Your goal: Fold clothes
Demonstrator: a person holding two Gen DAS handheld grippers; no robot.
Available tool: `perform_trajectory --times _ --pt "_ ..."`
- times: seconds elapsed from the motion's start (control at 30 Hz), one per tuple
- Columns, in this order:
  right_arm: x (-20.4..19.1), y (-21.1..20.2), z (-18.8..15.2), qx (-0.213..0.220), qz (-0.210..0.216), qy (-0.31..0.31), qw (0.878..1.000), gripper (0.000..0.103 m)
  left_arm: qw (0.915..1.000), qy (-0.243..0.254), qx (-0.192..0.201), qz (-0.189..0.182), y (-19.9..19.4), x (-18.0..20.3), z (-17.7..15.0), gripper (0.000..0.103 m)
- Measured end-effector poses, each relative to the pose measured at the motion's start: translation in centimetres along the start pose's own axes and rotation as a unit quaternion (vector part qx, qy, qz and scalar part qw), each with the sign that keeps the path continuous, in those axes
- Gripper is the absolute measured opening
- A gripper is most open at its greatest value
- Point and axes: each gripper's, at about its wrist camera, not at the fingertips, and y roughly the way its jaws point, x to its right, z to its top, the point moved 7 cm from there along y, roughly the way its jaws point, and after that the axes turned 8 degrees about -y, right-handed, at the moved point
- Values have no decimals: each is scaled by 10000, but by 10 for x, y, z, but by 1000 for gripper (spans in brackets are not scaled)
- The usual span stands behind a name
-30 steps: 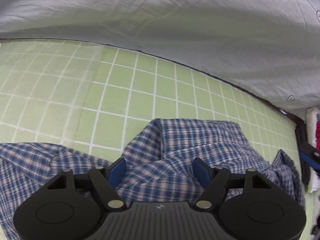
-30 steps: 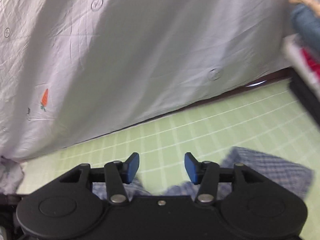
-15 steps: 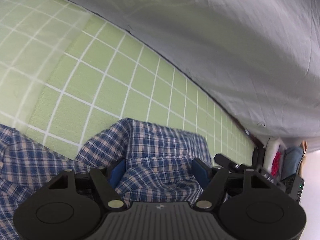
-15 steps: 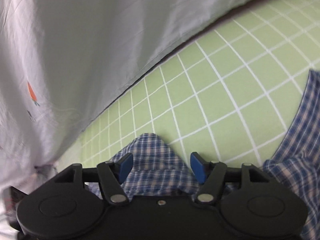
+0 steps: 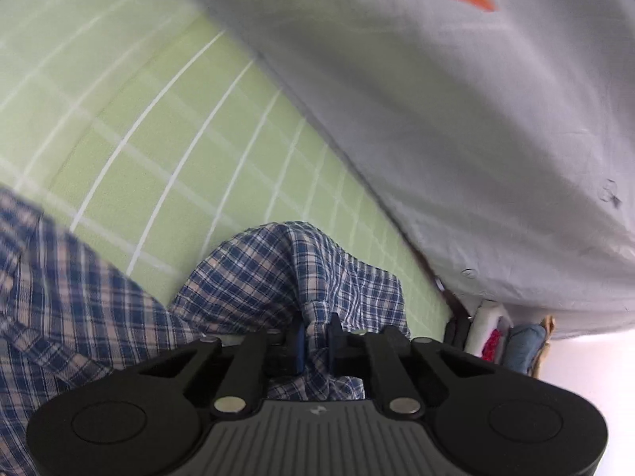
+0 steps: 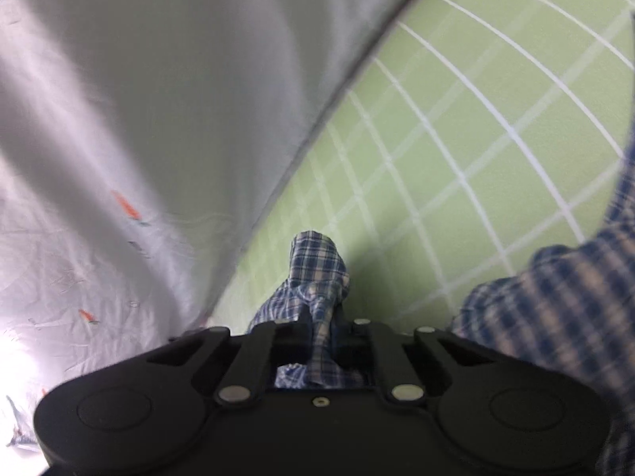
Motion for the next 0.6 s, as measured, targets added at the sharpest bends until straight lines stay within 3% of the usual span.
perform_trajectory --times 0.17,0.27,0.33,0.37,0.4,0.43,0.47,0.5,0.53,0.57,0.6 --pt "-67 -3 42 698 453 -1258 9886 8 9969 594 477 -194 -19 30 25 9" --pt "-110 4 79 1198 271 -2351 9642 8 9839 1449 1029 202 -13 61 60 9" --pt "-127 17 95 1393 -120 -2879 9474 9 9737 1746 1346 567 1 69 77 23" --pt "-127 28 99 1395 -573 -3151 9370 18 9704 1777 1402 845 8 66 82 31" --pt "-127 38 103 1377 -1066 -3416 9236 42 9676 1740 1399 1177 16 59 85 41" --pt "-121 47 104 1276 -1618 -3564 9113 56 9644 1721 1360 1477 21 52 85 44" --pt "-114 52 100 1124 -2045 -3685 8999 61 9624 1710 1322 1644 19 45 77 47" --pt "-109 51 94 1057 -2304 -3797 8897 61 9612 1698 1297 1744 13 37 68 57" --pt "-104 43 85 1084 -2495 -3915 8790 71 9599 1685 1271 1845 8 29 58 67" --pt "-98 33 73 1103 -2638 -3975 8719 88 9585 1672 1246 1944 2 21 49 69" --pt "-92 23 61 1115 -2772 -4018 8656 94 9571 1663 1208 2044 -5 13 36 70"
